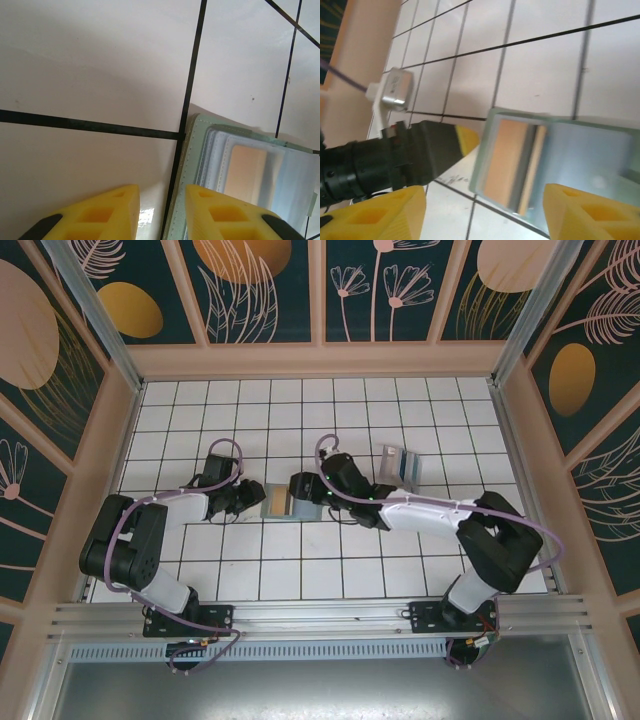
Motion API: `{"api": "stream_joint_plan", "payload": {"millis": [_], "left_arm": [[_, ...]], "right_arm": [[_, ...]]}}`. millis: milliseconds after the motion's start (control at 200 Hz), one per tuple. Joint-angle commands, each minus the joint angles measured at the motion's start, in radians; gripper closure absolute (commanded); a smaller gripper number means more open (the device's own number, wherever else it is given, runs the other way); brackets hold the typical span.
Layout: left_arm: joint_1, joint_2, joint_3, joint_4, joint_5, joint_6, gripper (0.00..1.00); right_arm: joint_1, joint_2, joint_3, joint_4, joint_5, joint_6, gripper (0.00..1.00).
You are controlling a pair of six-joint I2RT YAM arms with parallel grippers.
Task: Put the credit cards into the card holder
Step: Flip over the card slot in the card holder.
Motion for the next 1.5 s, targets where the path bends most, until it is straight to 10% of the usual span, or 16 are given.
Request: {"api": "stream_joint_plan", "payload": {"millis": [0,275,1491], "left_arm": [[-0.006,0.035,0.003,0.018,0.045,-0.01,0.69],[-0.006,0.042,0.005,0.013,0.043,-0.003,0.67],[-0.005,0.035,0.0,0.019,0.046,-0.01,0.67]], "right_arm": [[-0.04,0.003,-0.078,-0.05,-0.013,0.056,0.33],[-0.068,0.056,-0.144,0.154,-0.2,0.113,0.3],[-0.081,0.171,-0.064,0.179,-0.296,0.065,0.52]]}}
